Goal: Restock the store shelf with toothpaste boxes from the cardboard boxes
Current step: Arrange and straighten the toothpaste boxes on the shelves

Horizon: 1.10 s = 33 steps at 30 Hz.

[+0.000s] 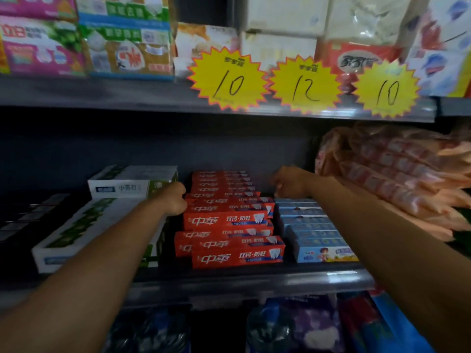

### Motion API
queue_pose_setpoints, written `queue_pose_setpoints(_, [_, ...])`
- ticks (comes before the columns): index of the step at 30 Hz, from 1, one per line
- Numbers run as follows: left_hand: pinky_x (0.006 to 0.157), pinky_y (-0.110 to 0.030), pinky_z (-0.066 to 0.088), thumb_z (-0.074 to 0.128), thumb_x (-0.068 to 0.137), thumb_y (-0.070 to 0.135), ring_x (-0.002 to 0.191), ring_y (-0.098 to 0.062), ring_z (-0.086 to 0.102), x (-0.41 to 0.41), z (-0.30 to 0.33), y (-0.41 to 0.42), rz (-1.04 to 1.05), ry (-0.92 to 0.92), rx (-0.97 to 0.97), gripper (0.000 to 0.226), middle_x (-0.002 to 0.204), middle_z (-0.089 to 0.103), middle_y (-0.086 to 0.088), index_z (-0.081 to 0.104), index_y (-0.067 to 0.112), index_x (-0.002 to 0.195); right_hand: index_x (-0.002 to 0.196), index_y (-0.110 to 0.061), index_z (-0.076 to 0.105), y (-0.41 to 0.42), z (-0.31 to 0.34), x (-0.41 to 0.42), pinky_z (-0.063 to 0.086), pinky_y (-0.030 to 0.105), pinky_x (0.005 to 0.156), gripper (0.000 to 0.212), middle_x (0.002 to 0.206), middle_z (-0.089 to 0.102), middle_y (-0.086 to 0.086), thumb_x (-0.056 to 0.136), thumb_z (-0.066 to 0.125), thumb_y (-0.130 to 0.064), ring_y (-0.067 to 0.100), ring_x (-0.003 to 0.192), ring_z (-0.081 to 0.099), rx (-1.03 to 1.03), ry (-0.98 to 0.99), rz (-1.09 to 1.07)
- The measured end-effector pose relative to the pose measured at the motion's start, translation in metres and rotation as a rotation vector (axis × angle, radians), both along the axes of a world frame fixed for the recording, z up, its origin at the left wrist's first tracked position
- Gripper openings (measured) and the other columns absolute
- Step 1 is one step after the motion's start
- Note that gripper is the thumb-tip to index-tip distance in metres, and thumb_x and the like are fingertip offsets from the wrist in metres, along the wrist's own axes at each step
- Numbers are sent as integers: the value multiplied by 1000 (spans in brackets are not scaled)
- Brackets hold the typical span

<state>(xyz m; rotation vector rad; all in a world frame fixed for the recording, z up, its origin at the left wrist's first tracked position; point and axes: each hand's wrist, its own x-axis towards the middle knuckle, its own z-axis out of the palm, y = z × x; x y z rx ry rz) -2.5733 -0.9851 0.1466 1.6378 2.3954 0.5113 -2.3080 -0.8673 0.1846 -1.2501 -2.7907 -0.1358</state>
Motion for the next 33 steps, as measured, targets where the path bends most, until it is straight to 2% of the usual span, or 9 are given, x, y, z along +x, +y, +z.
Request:
queue_pose_setpoints(6, [79,-26,42,51,94,17,110,-27,54,9,0,13,94,-6,-1,37,129,52,-14,52,3,128,84,-16,58,29,-10,-6,42,26,69,8,97,59,2,87,64,-18,19,93,56,-112,-35,44])
queue_pose_setpoints(9, [78,-26,42,47,94,12,103,-24,54,6,1,16,110,-18,8,32,126,55,-15,55,0,123,105,-5,64,31,-14,-12,48,32,82,20,107,62,6,89,63,-17,22,102,58,-145,-41,67])
queue_pose_setpoints(13, [67,-27,44,51,94,15,87,-20,56,2,-5,22,91,-41,26,14,106,61,-12,60,5,91,114,0,62,30,-15,-19,47,35,90,29,116,63,11,90,60,-16,25,106,58,-166,-4,54])
queue_pose_setpoints(15, [68,-28,47,52,93,17,85,-21,60,3,-8,24,85,-45,39,19,97,63,-10,57,11,76,112,-1,62,29,-17,-20,47,32,86,27,114,63,11,90,61,-16,24,104,58,-175,12,31])
queue_pose_setpoints(17, [69,-29,49,53,93,17,83,-21,60,4,-10,25,83,-49,51,21,91,62,-9,56,13,72,113,-4,63,30,-18,-19,46,30,84,26,115,63,10,90,61,-16,23,103,58,-180,21,15])
queue_pose_setpoints(21, [54,-26,38,53,92,13,67,-15,53,7,-6,25,56,-55,66,28,74,55,-3,52,13,64,118,-6,62,29,-21,-20,46,34,94,28,120,61,10,93,56,-16,25,109,56,-157,-29,-22])
queue_pose_setpoints(23, [56,-27,41,53,92,12,68,-15,55,8,-6,25,42,-67,64,28,74,57,-4,52,13,64,115,-5,64,31,-24,-21,47,37,96,25,118,62,11,94,54,-14,25,108,58,-169,-37,-40])
queue_pose_setpoints(27, [78,-35,52,48,91,5,83,-23,62,12,-6,26,15,-85,70,27,84,62,-8,53,13,66,110,-5,68,33,-24,-23,48,33,92,23,116,64,9,95,52,-12,24,105,59,-211,-14,-46])
queue_pose_setpoints(33, [82,-36,53,48,91,4,87,-24,63,13,-5,26,1,-105,71,27,82,61,-6,53,14,66,108,-4,68,37,-25,-27,50,37,95,23,114,66,10,95,52,-15,25,104,61,-230,-16,-54])
